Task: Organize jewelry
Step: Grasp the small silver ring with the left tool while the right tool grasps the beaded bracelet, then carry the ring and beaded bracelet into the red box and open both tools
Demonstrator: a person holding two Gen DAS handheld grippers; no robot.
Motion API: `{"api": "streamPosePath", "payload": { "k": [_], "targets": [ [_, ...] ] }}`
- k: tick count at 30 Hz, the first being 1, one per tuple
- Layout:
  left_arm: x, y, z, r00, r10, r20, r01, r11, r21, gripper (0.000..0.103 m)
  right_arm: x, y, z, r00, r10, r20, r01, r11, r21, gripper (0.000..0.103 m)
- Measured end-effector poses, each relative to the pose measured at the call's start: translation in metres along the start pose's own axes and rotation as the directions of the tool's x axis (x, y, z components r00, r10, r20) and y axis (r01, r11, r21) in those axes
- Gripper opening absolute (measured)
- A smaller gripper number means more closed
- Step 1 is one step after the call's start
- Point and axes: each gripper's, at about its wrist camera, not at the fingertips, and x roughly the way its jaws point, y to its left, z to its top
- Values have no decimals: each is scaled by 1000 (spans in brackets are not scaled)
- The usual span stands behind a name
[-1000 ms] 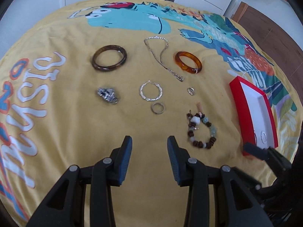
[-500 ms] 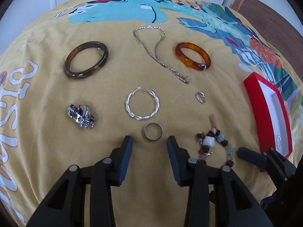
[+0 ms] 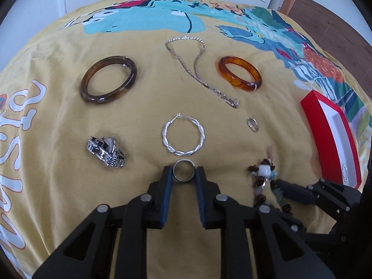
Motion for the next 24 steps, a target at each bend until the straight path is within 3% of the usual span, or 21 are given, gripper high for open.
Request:
{"api": "streamPosePath", "payload": {
  "k": [2, 7, 9, 24],
  "targets": [
    [-2, 0, -1, 1000, -6, 6, 6, 1000, -4, 19, -1, 0, 0, 1000, 5, -4, -5, 1000, 4, 18],
    [-10, 2, -6, 1000, -19, 10, 19, 1000, -15, 19, -7, 1, -2, 1000, 22, 5, -22, 1000, 21, 15],
    [-14, 2, -8, 1000, -19, 12, 20, 1000, -19, 19, -13, 2, -2, 999, 36, 15, -37, 999, 32, 9],
    [-83, -9, -19, 997, -22, 77, 23, 1000, -12, 19, -89, 25, -4, 993, 60, 103, -63, 998, 21, 9]
  ]
}}
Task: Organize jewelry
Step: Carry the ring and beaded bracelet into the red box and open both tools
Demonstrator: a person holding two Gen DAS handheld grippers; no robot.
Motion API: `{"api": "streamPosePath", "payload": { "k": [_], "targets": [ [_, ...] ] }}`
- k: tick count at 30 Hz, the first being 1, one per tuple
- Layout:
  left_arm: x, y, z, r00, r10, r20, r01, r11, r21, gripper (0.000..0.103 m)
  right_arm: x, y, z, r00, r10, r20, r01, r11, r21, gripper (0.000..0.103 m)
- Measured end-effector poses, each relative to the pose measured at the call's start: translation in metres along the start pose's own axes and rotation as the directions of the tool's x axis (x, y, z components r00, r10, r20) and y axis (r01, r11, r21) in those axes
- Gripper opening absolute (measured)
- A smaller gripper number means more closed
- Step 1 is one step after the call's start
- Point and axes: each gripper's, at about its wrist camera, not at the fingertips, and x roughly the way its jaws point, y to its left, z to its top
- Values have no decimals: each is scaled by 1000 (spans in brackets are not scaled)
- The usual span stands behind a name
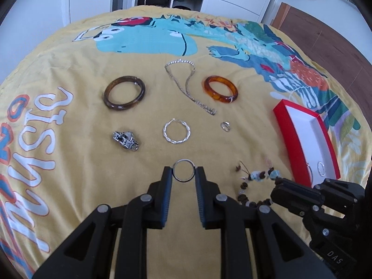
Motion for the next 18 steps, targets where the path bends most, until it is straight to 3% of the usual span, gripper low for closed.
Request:
{"api": "streamPosePath", "payload": {
  "k": [10, 18],
  "targets": [
    [-51, -35, -2, 998, -41, 56, 39, 998, 39, 19, -71, 4, 3, 994, -35, 100, 35, 999, 5, 9],
    [-64, -97, 8, 991, -108, 79, 99, 989, 113, 19, -127, -35, 5, 980, -111, 166, 105, 993, 45, 9]
  ]
}}
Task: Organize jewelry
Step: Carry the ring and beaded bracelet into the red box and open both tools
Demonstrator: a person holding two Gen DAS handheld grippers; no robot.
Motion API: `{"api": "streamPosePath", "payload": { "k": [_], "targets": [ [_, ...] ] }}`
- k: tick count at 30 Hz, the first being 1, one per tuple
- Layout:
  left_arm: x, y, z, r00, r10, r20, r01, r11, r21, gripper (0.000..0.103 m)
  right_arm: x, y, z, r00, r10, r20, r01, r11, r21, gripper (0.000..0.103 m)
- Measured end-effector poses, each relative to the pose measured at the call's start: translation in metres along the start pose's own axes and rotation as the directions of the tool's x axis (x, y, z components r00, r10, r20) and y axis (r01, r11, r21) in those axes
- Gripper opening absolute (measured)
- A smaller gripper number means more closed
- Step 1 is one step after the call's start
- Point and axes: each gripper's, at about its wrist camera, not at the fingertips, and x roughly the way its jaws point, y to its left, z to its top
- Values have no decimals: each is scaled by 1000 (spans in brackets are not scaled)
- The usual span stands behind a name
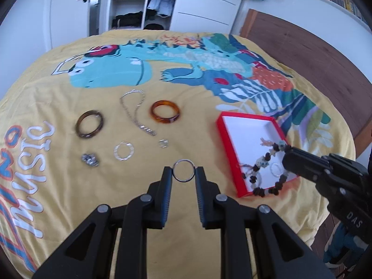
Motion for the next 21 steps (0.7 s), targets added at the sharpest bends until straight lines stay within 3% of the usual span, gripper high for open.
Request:
{"api": "streamPosePath", "payload": {
  "k": [10, 21],
  "targets": [
    [52, -80, 24, 996, -73, -46, 78, 992, 98, 19, -14, -100, 6, 992, -123, 8, 123, 990, 70, 9],
    [140, -127, 35, 986, -90, -139, 107, 987, 119, 19, 38, -177, -1, 988, -146, -47, 151, 980, 129, 9]
  ]
}}
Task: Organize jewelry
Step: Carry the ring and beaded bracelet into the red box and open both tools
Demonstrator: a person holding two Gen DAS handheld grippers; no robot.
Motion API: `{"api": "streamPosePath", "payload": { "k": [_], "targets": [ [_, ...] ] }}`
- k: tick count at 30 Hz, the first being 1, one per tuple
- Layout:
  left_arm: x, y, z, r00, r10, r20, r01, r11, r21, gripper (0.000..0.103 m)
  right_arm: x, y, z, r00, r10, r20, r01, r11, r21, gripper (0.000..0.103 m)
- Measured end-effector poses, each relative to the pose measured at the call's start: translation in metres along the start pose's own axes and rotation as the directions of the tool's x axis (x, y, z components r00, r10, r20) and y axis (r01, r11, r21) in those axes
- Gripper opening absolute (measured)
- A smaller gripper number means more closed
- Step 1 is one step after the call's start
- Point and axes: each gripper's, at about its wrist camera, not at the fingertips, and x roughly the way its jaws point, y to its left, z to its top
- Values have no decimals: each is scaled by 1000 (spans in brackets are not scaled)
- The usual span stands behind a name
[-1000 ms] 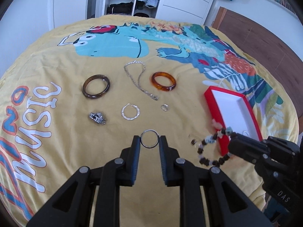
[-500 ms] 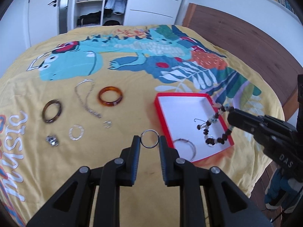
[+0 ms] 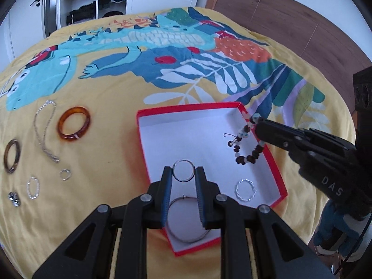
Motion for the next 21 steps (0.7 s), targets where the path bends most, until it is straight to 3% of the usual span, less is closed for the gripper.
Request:
{"api": "streamPosePath", "payload": {
  "k": [10, 21],
  "targets": [
    [62, 4, -10, 995, 23, -97, -25, 1000, -16, 19, 58, -29, -26, 994, -11, -110, 16, 999, 43, 9],
    [72, -2, -14, 992, 61, -107, -59, 998, 23, 20, 71, -31, -44, 983, -48, -177, 51, 999, 13, 9]
  ]
}}
